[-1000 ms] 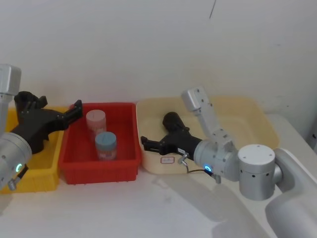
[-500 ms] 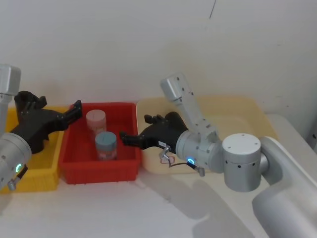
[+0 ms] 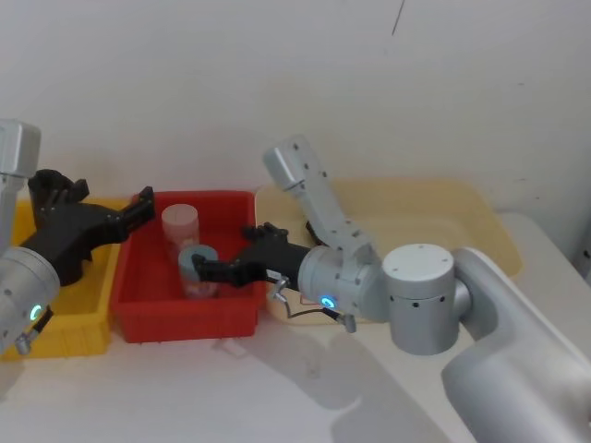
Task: Pick up the garbage bag with the one hand and transfer it to the other hand.
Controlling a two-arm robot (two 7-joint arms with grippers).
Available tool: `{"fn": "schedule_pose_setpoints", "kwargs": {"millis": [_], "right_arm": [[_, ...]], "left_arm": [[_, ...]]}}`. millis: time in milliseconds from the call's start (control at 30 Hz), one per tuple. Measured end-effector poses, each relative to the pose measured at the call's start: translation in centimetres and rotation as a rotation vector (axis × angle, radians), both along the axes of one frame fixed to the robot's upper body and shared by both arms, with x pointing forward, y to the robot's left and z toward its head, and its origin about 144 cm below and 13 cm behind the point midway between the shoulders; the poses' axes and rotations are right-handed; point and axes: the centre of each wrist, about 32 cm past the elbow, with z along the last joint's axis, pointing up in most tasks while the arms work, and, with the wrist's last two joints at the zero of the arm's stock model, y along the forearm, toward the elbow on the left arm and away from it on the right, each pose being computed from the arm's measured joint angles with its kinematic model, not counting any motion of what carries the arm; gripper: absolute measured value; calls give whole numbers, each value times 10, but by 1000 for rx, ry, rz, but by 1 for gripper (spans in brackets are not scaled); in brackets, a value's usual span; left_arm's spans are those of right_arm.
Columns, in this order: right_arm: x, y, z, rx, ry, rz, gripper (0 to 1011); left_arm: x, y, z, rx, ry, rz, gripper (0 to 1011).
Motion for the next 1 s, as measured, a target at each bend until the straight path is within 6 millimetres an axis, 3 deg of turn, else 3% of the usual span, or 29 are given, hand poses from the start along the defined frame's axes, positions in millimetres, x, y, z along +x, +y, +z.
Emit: {"fn": "schedule_pose_setpoints", "kwargs": {"millis": [633, 1000], "right_arm": [[12, 37, -8, -42, 53, 16, 1000], [27, 47, -13, -72, 58, -23, 1000]], "left_arm": [[0, 0, 0, 0, 0, 0, 1001], [0, 0, 0, 0, 0, 0, 1001]]}}
